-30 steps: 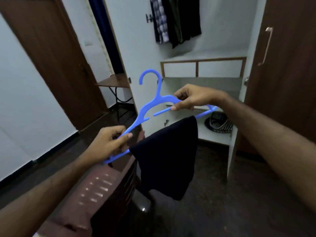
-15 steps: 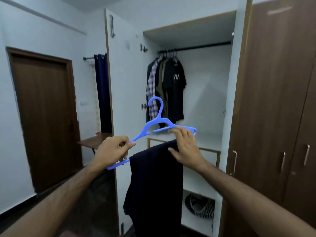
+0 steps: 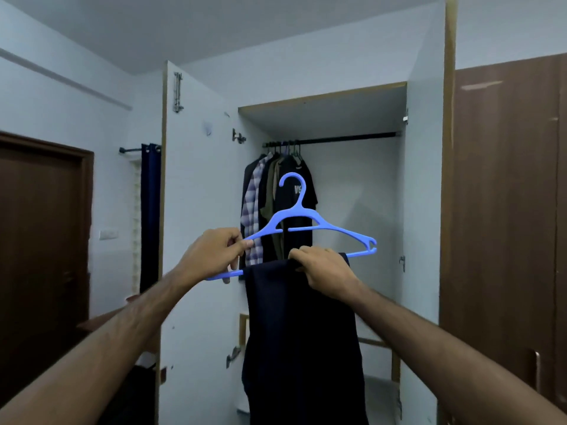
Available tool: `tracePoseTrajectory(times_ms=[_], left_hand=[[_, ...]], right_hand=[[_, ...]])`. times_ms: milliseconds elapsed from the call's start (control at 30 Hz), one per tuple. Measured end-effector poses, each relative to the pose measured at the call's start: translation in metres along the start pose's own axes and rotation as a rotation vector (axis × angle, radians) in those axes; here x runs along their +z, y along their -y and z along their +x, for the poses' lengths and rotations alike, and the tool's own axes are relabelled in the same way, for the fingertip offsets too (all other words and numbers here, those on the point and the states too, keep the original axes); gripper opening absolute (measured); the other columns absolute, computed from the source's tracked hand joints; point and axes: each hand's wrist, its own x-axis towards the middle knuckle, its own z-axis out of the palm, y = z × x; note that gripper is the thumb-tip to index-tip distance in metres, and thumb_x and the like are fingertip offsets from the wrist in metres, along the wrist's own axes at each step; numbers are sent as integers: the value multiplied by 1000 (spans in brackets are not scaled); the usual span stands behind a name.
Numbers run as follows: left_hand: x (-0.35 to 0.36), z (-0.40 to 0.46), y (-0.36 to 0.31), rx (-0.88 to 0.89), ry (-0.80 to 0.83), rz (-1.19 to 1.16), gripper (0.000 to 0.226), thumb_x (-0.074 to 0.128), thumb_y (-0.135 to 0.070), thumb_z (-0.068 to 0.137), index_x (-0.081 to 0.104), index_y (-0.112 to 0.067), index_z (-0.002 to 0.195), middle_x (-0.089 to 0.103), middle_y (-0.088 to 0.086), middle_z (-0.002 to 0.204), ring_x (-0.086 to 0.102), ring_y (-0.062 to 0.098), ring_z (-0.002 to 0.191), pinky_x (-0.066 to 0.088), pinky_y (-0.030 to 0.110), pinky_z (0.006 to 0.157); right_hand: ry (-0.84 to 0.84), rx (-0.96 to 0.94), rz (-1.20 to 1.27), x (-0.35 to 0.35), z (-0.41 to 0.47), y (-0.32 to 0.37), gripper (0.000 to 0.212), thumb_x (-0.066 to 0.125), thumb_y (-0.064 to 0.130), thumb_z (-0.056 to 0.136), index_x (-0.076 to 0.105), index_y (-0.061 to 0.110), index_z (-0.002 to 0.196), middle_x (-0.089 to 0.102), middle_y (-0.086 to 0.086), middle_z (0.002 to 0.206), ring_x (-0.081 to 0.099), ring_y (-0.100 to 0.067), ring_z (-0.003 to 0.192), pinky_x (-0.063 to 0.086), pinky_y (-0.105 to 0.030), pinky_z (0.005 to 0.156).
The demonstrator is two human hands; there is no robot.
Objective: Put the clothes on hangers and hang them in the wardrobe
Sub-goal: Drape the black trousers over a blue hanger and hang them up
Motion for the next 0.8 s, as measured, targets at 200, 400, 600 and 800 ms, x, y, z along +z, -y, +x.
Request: tracePoseTrajectory(times_ms=[200,400,600,800], left_hand=[[11,113,39,68,-27,-148,5,56,-20,100,59,-16,99,73,7,80,68,32,49,46,32,40],[47,212,48,161,-85,-220,27,56,-2,90,62,-19,110,72,-1,80,70,27,57,58,40,52],[102,314,54,296,-143,-204,18,60,-7,93,60,-21,103,66,8,90,67,28,49,53,36,43],[140,428,69,299,-190,-165,16,60,-6,94,67,-18,103,70,4,90,70,25,55,59,49,57]], right_hand=[[-13,43,-103,38,80,-58,19,54,16,94,53,22,112,58,1,102,56,-26,92,35,-36,67],[21,110,-223,87,140,-130,26,52,9,91,50,20,114,58,-1,106,58,-28,98,31,-37,64],[-15,176,-239,149,195,-218,33,53,5,84,46,21,113,59,-1,109,58,-29,99,33,-38,59],[-26,151,-244,205,270,-314,30,56,9,88,43,21,113,58,-2,106,59,-29,96,37,-39,61]])
